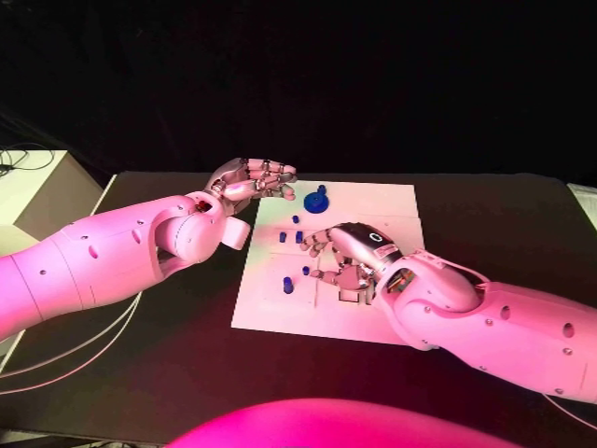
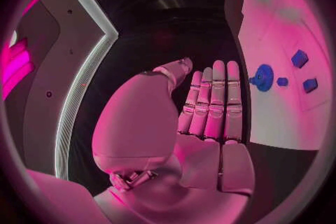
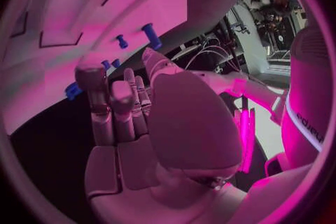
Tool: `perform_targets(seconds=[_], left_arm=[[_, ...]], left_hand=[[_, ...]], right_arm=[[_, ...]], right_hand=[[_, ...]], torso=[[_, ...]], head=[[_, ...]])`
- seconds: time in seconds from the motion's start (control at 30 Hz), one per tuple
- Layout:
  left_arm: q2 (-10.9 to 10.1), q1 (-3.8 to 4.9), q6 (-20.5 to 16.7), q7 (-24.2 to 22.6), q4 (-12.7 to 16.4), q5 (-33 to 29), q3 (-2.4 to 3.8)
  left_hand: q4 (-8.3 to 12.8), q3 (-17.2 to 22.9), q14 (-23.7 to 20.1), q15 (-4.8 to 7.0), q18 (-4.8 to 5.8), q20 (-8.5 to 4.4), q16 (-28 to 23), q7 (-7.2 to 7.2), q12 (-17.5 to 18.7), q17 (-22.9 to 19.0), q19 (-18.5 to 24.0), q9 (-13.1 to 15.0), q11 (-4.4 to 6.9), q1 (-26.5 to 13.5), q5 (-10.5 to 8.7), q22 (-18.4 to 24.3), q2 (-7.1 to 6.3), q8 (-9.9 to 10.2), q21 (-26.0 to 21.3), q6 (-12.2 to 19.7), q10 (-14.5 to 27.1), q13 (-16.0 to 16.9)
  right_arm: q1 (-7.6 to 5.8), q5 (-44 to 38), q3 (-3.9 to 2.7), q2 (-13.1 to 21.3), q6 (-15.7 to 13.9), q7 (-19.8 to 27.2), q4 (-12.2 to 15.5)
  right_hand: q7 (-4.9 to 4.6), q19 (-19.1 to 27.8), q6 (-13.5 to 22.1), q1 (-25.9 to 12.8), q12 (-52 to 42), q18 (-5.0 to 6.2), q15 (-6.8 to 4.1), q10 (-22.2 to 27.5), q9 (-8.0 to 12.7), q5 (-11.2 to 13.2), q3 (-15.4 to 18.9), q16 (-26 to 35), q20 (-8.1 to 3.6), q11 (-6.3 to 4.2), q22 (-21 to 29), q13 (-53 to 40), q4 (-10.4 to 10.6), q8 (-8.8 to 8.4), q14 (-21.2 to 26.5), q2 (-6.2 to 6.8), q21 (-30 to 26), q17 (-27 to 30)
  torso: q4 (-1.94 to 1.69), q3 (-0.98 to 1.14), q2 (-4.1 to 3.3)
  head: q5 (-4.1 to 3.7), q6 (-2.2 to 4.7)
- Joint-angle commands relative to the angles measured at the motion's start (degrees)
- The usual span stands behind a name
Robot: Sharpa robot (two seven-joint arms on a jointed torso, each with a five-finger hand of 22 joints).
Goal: Assemble the parts on the task board
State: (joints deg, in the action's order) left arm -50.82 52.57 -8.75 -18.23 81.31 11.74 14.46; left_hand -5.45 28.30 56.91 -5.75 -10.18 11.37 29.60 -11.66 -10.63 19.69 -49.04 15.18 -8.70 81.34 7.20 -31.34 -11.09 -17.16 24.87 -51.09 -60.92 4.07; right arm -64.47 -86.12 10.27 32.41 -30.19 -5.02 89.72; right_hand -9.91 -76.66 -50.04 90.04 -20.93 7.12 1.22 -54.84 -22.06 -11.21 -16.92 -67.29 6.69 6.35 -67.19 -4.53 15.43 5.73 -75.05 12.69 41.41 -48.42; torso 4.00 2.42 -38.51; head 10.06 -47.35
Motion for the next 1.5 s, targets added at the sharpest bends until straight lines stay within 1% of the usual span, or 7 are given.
perform_targets(seconds=[0.03, 0.2, 0.27, 0.43, 0.53, 0.97, 1.5], left_arm=[[0.0, 0.0, 0.9, -0.5, 0.1, -0.5, 0.05], [-0.2, -0.08, 0.6, -0.6, 0.0, -0.6, 0.04], [-0.3, -0.09, 0.4, -0.6, 0.0, -0.7, 0.04], [-0.3, -0.12, 0.3, -0.6, 0.0, -0.7, 0.04], [-0.3, -0.14, 0.5, -0.7, 0.1, -0.7, 0.04], [-0.8, -0.73, 0.5, -0.8, 1.2, -0.6, 0.04], [-1.1, -0.88, 0.6, -0.8, 1.8, -0.6, 0.04]], left_hand=[[-0.2, -0.3, -0.4, 0.05, 0.06, 0.42, -0.4, -0.08, 0.0, 0.1, -0.1, 0.0, 0.08, -0.3, 0.01, 0.1, 0.48, 0.3, -0.5, -0.4, 0.3, 0.1], [-0.1, -0.4, -0.4, 0.1, 0.02, 0.43, -0.4, -0.1, -0.3, 0.3, -0.2, -0.1, 0.15, -0.2, 0.02, 0.2, 0.5, 0.4, -0.6, -0.1, -0.1, 0.2], [-0.1, -0.4, -0.4, 0.1, 0.02, 0.43, -0.4, -0.1, -0.3, 0.3, -0.2, -0.1, 0.15, -0.2, 0.02, 0.2, 0.5, 0.4, -0.6, -0.1, -0.1, 0.2], [-0.1, -0.4, -0.3, 0.11, 0.02, 0.43, -0.4, -0.09, -0.3, 0.4, -0.2, -0.1, 0.17, -0.2, 0.02, 0.2, 0.51, 0.4, -0.6, -0.1, -0.1, 0.2], [-0.1, -0.4, -0.3, 0.11, 0.01, 0.43, -0.4, -0.07, -0.3, 0.4, -0.3, -0.1, 0.18, -0.2, 0.02, 0.2, 0.5, 0.4, -0.6, -0.2, -0.2, 0.2], [-0.1, -0.5, -0.3, 0.13, 0.0, 0.44, -0.4, -0.03, -0.4, 0.5, -0.3, -0.1, 0.2, -0.3, -0.01, 0.2, 0.38, 0.4, -0.6, -0.2, -0.2, 0.3], [-0.1, -0.5, -0.3, 0.13, 0.0, 0.44, -0.4, -0.02, -0.4, 0.5, -0.3, -0.1, 0.21, -0.3, -0.01, 0.2, 0.36, 0.4, -0.7, -0.2, -0.2, 0.3]], right_arm=[[-1.4, 14.5, -0.26, 2.8, -0.4, 7.6, 0.9], [-4.42, 27.4, -0.46, 9.7, 5.5, 7.0, 2.2], [-4.88, 29.8, -0.46, 11.4, 6.7, 5.9, 2.5], [-5.62, 34.4, -0.37, 16.3, 10.9, -0.2, 4.3], [-5.73, 35.0, -0.29, 18.6, 12.4, -4.6, 5.7], [-4.78, 30.2, 0.07, 21.8, 13.0, -22.2, 10.6], [-2.59, 25.6, 0.39, 17.2, 10.2, -26.0, 9.3]], right_hand=[[0.17, 0.5, -1.5, 0.3, -1.1, 0.91, -0.22, -3.6, 0.2, -0.1, -2.8, 0.3, -0.1, -0.56, -0.4, 0.0, 0.0, 0.69, 1.0, 0.11, 0.2, 1.0], [1.96, -4.7, -7.0, -2.1, -8.3, -1.1, -2.66, -16.1, -0.2, 1.6, -5.3, -5.2, -2.0, -3.59, -7.0, -4.4, 0.2, 3.44, -4.6, 0.31, 14.0, -6.9], [2.93, -6.9, -8.5, -4.3, -13.9, -2.33, -3.45, -19.4, -0.4, 1.5, -4.6, -12.4, -2.84, -4.55, -10.5, -8.7, 0.5, 4.17, -9.6, 0.83, 21.2, -20.0], [3.97, -10.1, -9.3, -11.5, -60.6, -4.43, -3.66, -29.4, -1.0, -2.7, -2.4, -22.0, -3.52, -4.82, -17.0, -71.1, 0.6, 5.98, -14.5, -0.14, 34.0, -39.7], [3.95, -10.7, -9.5, -15.9, -67.0, -4.95, -3.69, -33.5, -1.6, -4.7, -0.4, -22.7, -3.37, -4.95, -18.4, -81.8, 0.9, 6.82, -15.0, -0.91, 36.9, -41.6], [4.35, -11.7, -9.9, -22.4, -69.1, -5.73, -3.93, -35.2, -2.8, -4.9, 3.8, -22.7, -3.57, -5.24, -20.4, -85.5, 1.3, 8.31, -15.0, -1.67, 41.5, -41.6], [4.42, -11.8, -9.5, -24.0, -69.1, -5.83, -3.96, -35.2, -3.2, -5.5, 8.6, -22.7, -3.58, -5.29, -20.7, -85.5, 1.3, 8.62, -15.0, -2.22, 42.0, -41.6]], torso=[[0.23, -0.04, 0.17], [0.53, -0.08, 0.48], [0.66, -0.1, 0.57], [0.98, -0.01, 0.77], [1.05, 0.05, 0.91], [1.38, -0.19, 1.21], [1.3, -0.24, 1.17]], head=[[-0.87, 0.5], [-1.94, 1.08], [-2.29, 1.1], [-2.86, 1.05], [-3.2, 1.02], [-4.49, 0.89], [-4.82, 0.52]])
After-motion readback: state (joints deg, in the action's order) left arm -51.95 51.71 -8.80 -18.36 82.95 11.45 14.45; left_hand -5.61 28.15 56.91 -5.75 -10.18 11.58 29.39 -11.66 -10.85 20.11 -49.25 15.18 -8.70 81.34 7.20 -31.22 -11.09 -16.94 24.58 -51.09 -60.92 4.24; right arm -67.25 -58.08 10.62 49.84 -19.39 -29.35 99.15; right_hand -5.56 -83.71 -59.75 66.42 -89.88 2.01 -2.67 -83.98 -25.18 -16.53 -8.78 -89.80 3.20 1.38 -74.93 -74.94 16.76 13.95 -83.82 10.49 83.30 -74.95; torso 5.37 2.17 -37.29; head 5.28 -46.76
